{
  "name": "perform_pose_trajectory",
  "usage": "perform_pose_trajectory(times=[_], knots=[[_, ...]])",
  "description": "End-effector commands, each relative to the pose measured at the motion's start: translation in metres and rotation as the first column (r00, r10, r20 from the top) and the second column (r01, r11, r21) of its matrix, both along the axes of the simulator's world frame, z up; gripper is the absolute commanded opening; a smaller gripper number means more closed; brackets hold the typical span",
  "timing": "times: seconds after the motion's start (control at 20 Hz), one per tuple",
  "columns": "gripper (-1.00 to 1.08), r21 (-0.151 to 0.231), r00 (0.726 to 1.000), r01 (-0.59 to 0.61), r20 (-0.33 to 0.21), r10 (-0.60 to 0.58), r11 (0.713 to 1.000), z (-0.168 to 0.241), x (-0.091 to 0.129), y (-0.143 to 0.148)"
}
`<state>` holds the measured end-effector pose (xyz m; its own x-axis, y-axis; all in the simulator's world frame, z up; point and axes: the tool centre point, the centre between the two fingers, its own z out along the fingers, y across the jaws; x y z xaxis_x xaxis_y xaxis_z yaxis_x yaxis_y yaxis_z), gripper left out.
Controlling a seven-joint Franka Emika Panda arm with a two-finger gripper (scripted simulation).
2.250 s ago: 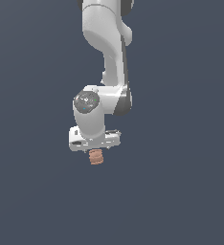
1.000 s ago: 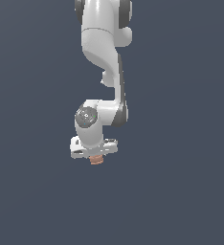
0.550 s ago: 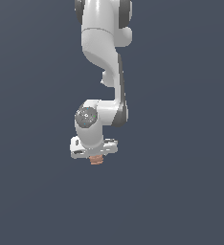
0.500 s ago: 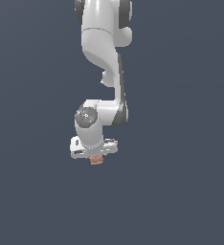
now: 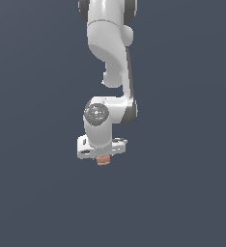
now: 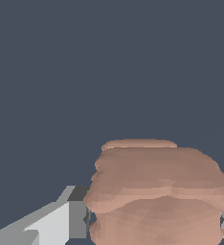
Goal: Pick up the object and move it to a goal position.
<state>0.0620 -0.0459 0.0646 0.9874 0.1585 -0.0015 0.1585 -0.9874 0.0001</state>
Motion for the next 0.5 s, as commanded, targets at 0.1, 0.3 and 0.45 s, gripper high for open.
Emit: perform_pose_trajectory(times=[0.1,0.3,0.45], knots=[[-1.00,0.000,1.000,-0.002,0.001,0.002,1.000,0.029,0.007,0.039],[-1.00,0.000,1.000,-0.002,0.001,0.002,1.000,0.058,0.014,0.077],[-1.00,0.000,1.000,-0.002,0.001,0.002,1.000,0.079,0.020,0.106]])
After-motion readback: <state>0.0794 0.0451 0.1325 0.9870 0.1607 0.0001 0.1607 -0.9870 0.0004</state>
